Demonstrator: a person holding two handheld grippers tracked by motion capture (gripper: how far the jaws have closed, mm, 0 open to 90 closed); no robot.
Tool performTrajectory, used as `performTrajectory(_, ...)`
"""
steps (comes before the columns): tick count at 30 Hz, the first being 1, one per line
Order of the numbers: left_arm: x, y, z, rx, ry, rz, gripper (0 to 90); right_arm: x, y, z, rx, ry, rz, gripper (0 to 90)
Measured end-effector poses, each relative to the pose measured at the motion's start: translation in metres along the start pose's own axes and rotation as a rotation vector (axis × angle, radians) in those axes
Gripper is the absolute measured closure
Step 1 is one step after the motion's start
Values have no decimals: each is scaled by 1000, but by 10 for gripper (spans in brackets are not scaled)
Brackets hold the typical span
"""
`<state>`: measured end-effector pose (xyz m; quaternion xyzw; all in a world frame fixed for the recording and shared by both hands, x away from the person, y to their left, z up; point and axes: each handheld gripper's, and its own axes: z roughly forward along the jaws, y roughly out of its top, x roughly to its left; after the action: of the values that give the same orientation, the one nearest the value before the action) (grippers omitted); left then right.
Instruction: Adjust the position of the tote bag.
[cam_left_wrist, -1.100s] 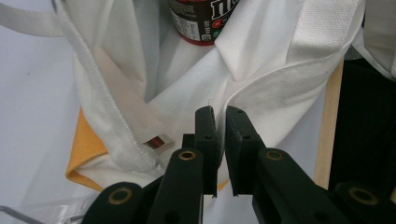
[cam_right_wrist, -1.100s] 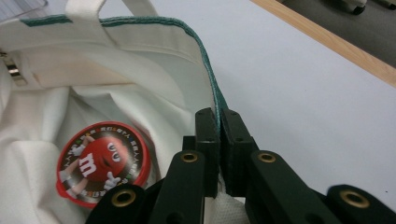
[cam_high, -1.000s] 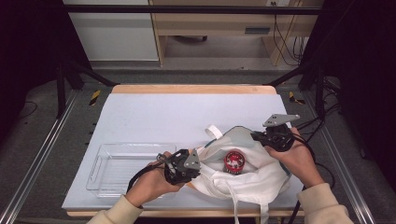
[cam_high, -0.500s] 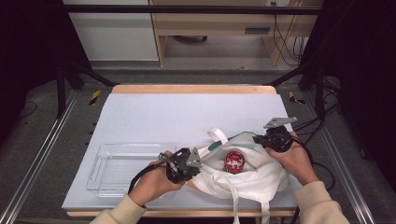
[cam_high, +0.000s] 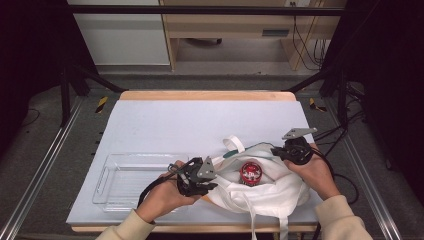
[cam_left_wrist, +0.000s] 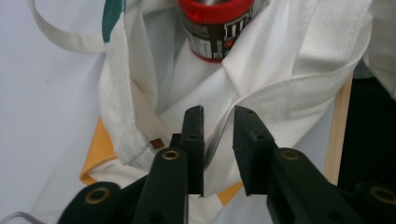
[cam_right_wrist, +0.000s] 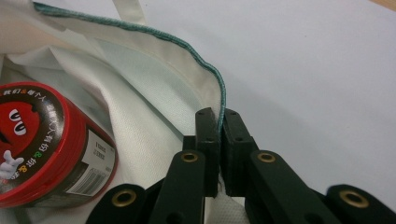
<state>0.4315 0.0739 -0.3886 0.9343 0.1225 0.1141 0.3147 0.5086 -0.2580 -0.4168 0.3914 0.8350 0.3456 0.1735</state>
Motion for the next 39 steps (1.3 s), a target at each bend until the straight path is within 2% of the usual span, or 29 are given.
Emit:
performTrajectory(1, 0, 4, -7, -46, -12, -14, 650, 0, 0, -1, 1, 2, 3, 874)
performTrajectory(2, 0, 4, -7, -46, -12, -14, 630, 0, 0, -1, 1, 2, 3, 874)
performTrajectory(5, 3, 12, -17, -114, 13, -39, 597, 1, 1, -2, -10, 0, -7, 873)
performTrajectory(6, 3, 12, -17, -114, 13, -39, 588, 1, 1, -2, -10, 0, -7, 873)
performTrajectory(7, 8, 16, -19, -147, 41, -63, 572, 2, 1, -3, -12, 2, -3, 872)
performTrajectory(8, 8, 16, -19, -147, 41, -63, 556, 2, 1, -3, -12, 2, -3, 872)
performTrajectory(9, 16, 19, -19, -169, 85, -91, 536, 2, 2, -4, -16, 0, -11, 869)
performTrajectory(10, 16, 19, -19, -169, 85, -91, 528, 2, 2, -4, -16, 0, -11, 869)
performTrajectory(12, 23, 20, -15, -170, 112, -112, 529, 3, 3, -6, -23, 0, -8, 858)
performTrajectory(13, 31, 21, -9, -168, 113, -133, 520, 4, 3, -8, -38, 4, -7, 827)
performTrajectory(14, 31, 21, -9, -168, 113, -133, 514, 4, 3, -8, -38, 4, -7, 827)
performTrajectory(15, 37, 22, -2, -146, 128, -142, 523, 5, 4, -12, -50, 5, -22, 787)
performTrajectory(17, 41, 22, 2, -128, 124, -152, 544, 6, 5, -14, -53, 3, -27, 758)
performTrajectory(18, 46, 21, 8, -104, 117, -169, 613, 8, 6, -19, -72, 8, -26, 666)
performTrajectory(20, 49, 19, 13, -81, 119, -190, 703, 10, 6, -25, -89, 9, -29, 603)
performTrajectory(21, 49, 19, 13, -81, 119, -190, 747, 10, 6, -25, -89, 9, -29, 603)
performTrajectory(22, 50, 18, 14, -77, 112, -196, 747, 12, 7, -29, -105, 12, -26, 564)
performTrajectory(23, 51, 17, 15, -65, 119, -199, 815, 16, 8, -36, -117, 26, -26, 486)
performTrajectory(25, 51, 17, 15, -62, 122, -203, 826, 18, 8, -40, -120, 34, -33, 472)
performTrajectory(30, 52, 15, 14, -53, 122, -215, 859, 35, 4, -51, -126, 57, -70, 363)
performTrajectory(36, 48, 18, 16, -44, 107, -197, 869, 33, 8, -47, -125, 47, -71, 292)
performTrajectory(39, 47, 18, 15, -46, 110, -197, 871, 31, 11, -45, -115, 30, -72, 284)
